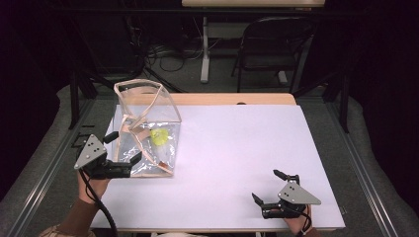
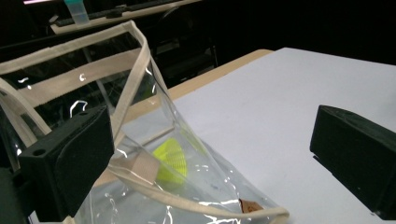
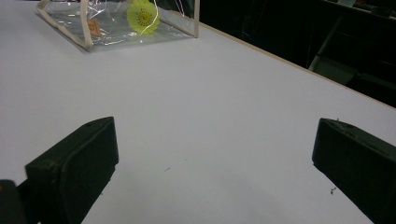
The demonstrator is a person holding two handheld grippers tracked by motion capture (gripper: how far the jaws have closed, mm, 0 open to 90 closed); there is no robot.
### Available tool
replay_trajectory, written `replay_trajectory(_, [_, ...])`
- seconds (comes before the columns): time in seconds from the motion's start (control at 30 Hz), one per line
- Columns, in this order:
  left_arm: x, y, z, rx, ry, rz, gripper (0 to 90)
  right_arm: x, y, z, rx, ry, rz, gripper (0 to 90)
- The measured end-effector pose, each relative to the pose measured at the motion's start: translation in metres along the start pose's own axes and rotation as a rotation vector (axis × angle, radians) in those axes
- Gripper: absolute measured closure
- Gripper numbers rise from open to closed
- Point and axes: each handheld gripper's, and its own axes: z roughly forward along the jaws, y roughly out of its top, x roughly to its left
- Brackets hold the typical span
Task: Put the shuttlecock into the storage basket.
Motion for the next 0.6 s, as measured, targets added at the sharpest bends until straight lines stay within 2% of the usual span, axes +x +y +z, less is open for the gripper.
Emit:
replay_trajectory(0.07, [-0.001, -0.006, 0.0, 0.012, -0.004, -0.014, 0.0, 0.0, 0.0, 0.0, 0.0, 0.0, -0.001, 0.0])
replay_trajectory(0.47, [-0.009, -0.032, 0.003, 0.037, -0.017, -0.029, 0.0, 0.001, 0.0, 0.001, 0.001, -0.001, 0.003, 0.0])
replay_trajectory(0.6, [-0.013, -0.041, 0.002, 0.019, -0.015, -0.042, 0.0, 0.001, 0.0, 0.001, 0.002, 0.0, 0.002, 0.0])
